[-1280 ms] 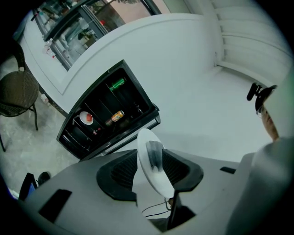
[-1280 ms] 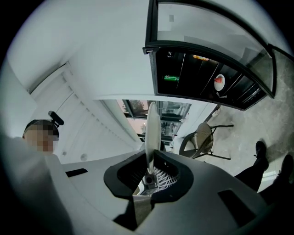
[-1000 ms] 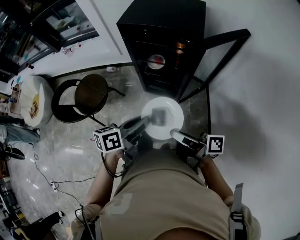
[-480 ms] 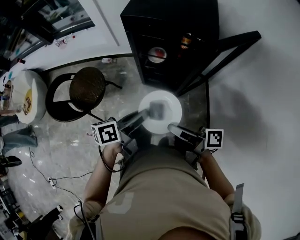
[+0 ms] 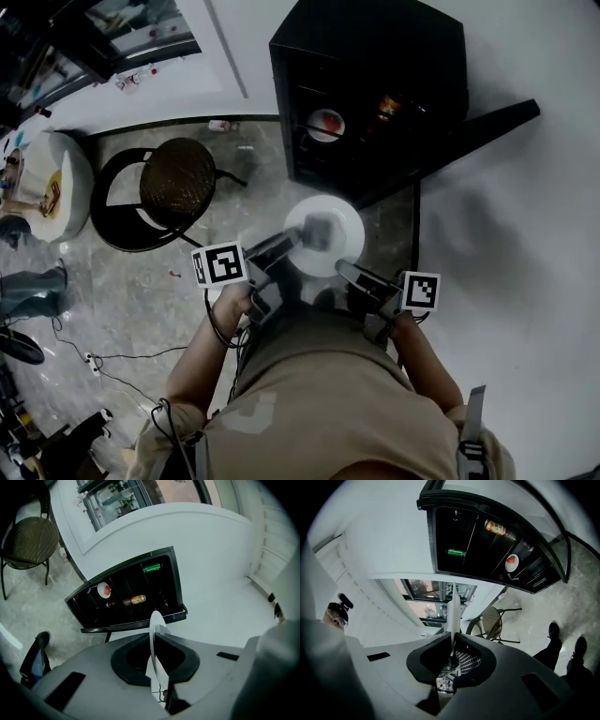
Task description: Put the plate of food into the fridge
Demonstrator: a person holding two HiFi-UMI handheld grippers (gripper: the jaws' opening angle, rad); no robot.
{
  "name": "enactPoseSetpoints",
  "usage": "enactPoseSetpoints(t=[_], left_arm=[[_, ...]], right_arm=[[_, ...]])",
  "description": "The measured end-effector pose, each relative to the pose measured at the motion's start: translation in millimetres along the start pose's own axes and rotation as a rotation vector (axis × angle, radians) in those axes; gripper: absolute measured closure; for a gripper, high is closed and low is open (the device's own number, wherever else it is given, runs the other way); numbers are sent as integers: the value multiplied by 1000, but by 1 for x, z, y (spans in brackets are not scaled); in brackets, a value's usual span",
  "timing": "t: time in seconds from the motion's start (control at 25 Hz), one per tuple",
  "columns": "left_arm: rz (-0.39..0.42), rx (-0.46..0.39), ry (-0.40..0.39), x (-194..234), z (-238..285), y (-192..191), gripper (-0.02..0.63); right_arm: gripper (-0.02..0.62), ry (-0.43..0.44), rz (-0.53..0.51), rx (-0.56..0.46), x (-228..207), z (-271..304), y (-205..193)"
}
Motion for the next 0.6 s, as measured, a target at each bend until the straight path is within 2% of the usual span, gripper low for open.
enactPoseSetpoints(t=[0.16,0.44,0.6], left_arm=[[-40,7,20,12,4,10,583],[-153,-21,12,33,-8,31,586],[-169,-30,-2,41,-18,47,588]], right_arm=[[563,-43,29,-13,-13,7,10],[561,-98,7,-34,-14,33,24],[561,-118,-19,-54,-10,47,33]])
Point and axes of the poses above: the fingertips, and each gripper's own axes: z forward along the fingers, x to its left, y out of its top, the point moved 5 cm from there along -z, backward along the fingers, and after that the axes turned 5 degrees about x, right-handed, at the moved point
